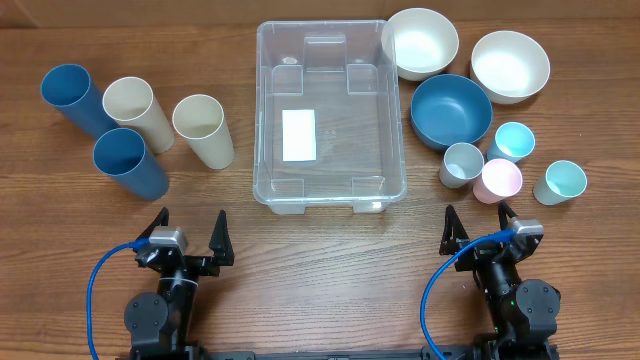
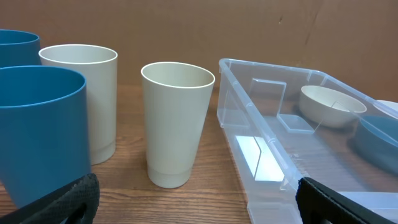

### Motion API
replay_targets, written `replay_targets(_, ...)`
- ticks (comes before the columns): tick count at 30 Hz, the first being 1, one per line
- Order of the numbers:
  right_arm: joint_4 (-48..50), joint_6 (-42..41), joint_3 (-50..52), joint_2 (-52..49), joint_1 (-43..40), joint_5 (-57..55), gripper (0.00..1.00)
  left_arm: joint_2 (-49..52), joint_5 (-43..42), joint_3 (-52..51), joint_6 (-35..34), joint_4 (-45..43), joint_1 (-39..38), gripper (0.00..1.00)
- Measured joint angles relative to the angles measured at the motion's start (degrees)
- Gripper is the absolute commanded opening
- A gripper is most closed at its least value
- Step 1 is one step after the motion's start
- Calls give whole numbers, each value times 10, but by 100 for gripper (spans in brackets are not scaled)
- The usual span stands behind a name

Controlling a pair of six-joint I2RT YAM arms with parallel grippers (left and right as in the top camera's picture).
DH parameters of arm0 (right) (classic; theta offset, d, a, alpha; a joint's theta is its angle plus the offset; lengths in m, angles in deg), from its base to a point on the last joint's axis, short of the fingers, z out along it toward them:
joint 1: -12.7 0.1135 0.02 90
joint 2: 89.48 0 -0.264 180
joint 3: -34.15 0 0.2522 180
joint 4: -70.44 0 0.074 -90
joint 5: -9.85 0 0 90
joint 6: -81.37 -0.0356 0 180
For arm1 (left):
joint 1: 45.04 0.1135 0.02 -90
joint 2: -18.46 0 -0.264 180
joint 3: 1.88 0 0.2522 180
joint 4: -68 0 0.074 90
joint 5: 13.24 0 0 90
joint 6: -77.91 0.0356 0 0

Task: Pack container
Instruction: 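Move the right gripper toward the large cream bowl at back right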

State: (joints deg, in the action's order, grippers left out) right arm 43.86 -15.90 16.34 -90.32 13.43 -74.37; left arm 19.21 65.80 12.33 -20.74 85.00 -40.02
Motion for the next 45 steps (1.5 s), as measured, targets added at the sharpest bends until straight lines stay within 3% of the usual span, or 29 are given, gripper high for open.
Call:
replay_targets(24, 14, 0, -22, 0, 0, 26, 100, 0, 0, 0, 0, 0, 0, 100)
replay_targets(27, -7, 10, -89, -14, 0, 36, 99, 0, 0, 0, 0, 0, 0, 100)
replay_targets(30, -57, 20, -229, -85, 0, 47, 100, 0, 0, 0, 0, 0, 0, 100)
replay_targets(31, -76, 28, -292, -128, 0, 53, 100, 0, 0, 0, 0, 0, 0, 100)
replay_targets(36, -347, 43, -652, -443, 0, 81, 100, -1, 0, 0, 0, -1, 0, 100)
replay_targets(40, -458, 47, -888, -667, 0, 92, 100, -1, 0, 0, -2, 0, 0, 100)
replay_targets(45, -454, 47, -964, -819, 0, 106, 100, -1, 0, 0, -2, 0, 0, 100)
